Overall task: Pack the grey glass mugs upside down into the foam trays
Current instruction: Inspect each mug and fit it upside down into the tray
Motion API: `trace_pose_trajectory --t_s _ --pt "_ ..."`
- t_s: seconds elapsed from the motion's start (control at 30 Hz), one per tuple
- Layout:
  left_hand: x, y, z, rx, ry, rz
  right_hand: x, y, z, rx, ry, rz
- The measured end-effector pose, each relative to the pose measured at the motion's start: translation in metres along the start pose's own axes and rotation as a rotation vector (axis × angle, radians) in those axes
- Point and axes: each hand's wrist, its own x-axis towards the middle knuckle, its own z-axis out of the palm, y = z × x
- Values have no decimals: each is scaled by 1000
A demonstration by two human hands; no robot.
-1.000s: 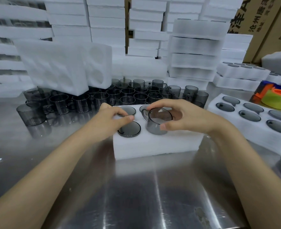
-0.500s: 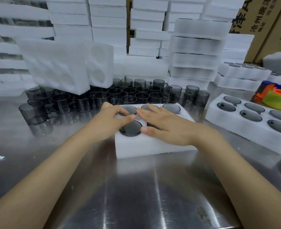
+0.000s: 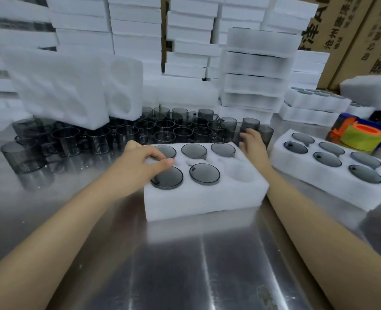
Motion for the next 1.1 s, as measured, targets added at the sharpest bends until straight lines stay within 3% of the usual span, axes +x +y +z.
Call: trace_pose_trajectory --t_s 0.27,0.6,0.7,0.9,0.97,1.1 --pt "3 -5 0 -10 -15 5 28 0 15 -44 93 189" --pt "4 -7 1 -9 -17 1 27 -1 12 -14 205 280" --pt "4 -7 1 6 -15 -5 18 -6 4 53 325 162" --pt "3 -5 -1 6 -29 -8 -5 -33 -23 206 568 -277" --pt "2 -5 -2 12 -31 -7 -11 -44 -34 221 564 -320" --pt "3 -4 -2 22 -30 -4 -20 -60 -53 266 512 -191"
